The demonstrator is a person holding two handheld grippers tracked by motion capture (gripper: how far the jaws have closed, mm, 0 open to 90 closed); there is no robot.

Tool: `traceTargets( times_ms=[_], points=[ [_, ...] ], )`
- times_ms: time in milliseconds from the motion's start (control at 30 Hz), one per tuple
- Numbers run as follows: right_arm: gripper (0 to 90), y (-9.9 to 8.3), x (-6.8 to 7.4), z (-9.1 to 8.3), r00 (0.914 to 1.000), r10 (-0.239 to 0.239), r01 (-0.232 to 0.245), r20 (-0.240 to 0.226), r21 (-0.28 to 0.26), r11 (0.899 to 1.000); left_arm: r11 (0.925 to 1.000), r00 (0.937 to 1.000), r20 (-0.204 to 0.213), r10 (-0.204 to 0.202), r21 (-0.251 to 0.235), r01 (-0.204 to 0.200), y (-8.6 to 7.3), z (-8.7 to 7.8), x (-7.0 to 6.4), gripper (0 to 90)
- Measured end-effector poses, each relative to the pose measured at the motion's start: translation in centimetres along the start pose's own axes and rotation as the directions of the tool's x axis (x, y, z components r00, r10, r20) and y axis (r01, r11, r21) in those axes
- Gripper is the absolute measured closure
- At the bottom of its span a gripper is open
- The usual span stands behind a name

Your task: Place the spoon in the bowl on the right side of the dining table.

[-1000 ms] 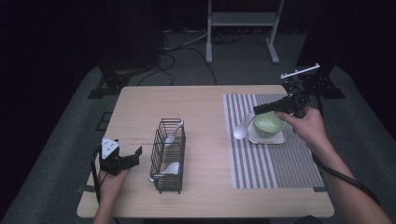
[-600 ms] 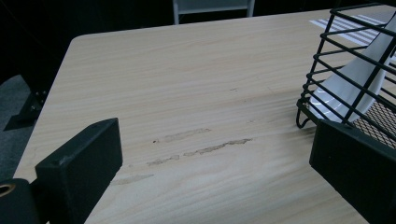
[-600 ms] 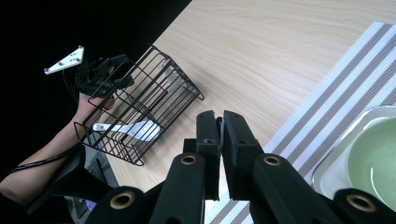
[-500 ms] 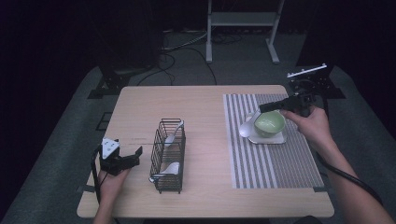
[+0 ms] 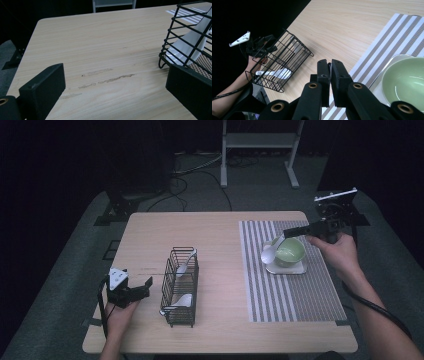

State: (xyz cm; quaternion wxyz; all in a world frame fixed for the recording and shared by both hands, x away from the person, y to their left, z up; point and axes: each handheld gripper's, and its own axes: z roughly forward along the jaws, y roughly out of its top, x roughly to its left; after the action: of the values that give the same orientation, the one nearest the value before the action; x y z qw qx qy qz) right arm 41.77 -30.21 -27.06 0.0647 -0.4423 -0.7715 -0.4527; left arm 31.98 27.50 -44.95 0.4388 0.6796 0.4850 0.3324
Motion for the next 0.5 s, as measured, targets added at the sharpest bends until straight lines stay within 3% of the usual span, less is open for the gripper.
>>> traceTargets(
  times_ms=[500],
  points=[
    [85.5,-0.1,-1.6,-1.0,0.9985,0.044,-0.043,0.032,-0.039,0.998,1.0000,1.0000,-0.002,0.000,-0.001,0.000,0.0,-0.1,0.1,1.5]
  ],
)
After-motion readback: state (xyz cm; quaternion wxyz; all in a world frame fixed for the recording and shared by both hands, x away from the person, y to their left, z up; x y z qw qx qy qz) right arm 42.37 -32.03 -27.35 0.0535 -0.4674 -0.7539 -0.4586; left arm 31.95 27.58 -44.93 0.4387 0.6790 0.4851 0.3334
